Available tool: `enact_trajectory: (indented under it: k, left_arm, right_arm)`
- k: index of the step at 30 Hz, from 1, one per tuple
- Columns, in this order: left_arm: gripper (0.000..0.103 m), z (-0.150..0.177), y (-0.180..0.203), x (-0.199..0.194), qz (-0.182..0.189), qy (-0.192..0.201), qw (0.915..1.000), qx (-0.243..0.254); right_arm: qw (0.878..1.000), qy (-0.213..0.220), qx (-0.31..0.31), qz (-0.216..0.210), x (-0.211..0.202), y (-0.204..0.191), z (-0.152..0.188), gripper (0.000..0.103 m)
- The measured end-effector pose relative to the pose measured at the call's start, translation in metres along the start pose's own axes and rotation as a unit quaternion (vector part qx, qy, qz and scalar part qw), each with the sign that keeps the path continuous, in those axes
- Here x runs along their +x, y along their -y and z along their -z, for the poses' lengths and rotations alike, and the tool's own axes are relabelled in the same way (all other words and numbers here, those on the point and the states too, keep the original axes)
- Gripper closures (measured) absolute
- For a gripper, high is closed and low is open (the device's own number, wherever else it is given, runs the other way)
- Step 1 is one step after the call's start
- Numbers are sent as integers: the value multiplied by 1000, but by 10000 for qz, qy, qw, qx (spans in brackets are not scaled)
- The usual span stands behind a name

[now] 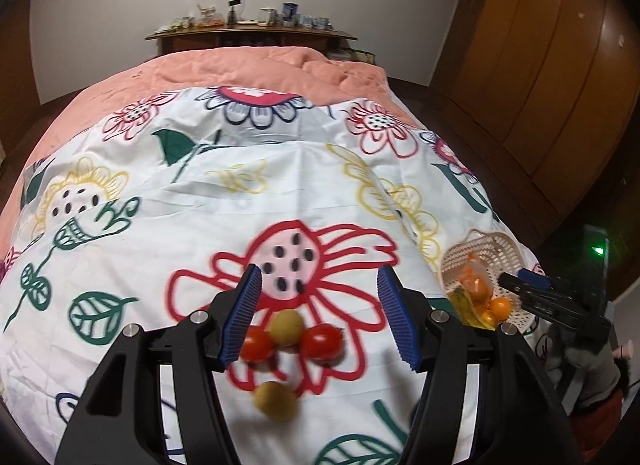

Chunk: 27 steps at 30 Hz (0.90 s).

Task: Organize fruits
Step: 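Move the open left tool to the tomatoes and round brown fruits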

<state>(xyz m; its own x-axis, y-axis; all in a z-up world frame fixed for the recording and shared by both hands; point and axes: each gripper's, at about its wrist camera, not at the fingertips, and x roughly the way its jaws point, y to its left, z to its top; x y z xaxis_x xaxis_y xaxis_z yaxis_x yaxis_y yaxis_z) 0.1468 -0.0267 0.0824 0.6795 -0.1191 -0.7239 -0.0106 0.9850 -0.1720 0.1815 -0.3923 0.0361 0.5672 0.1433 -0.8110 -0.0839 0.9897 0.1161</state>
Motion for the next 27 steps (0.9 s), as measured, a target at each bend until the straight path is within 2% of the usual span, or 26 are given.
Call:
enact_trajectory:
  k: [4,6,11,15,17,23,24,26,27]
  left_arm:
    - [41,0,-18,-6,-97,44,9998,-163]
    - [41,1,-24,-8,-118,64,9997,-215]
    - [41,5,-36,-11,-171,69,9995,-264]
    - [41,11,-45,-7,-231,-29,9993,-297]
    - [41,14,-48,-5,-239,-65,9991,-333]
    - [41,23,-55,-3,-245,-131,9990,-355]
    - [41,24,-56,-3,-247,-142,9989,-360]
    - [41,26,-58,-2,-250,-167,9989,-363]
    - [41,28,-59,-2,-248,-184,9988,-367]
  right_arm:
    - [9986,-83,-442,-271,-2,-25,3,45]
    - [9967,-206,-705,-348,5,-40,6,41]
    - [9919,-578,-1089,-295,27,-61,15,41]
    - [9916,-674,-1070,-262,35,-61,15,40]
    - [9925,-659,-1023,-75,38,-58,12,40]
    - [9971,-528,-544,-49,35,-37,-1,46]
    - [9978,-453,-491,22,32,-34,-2,45]
    - [9971,-224,-443,580,25,-25,-5,44]
    - [9972,-193,-341,633,23,-18,-6,44]
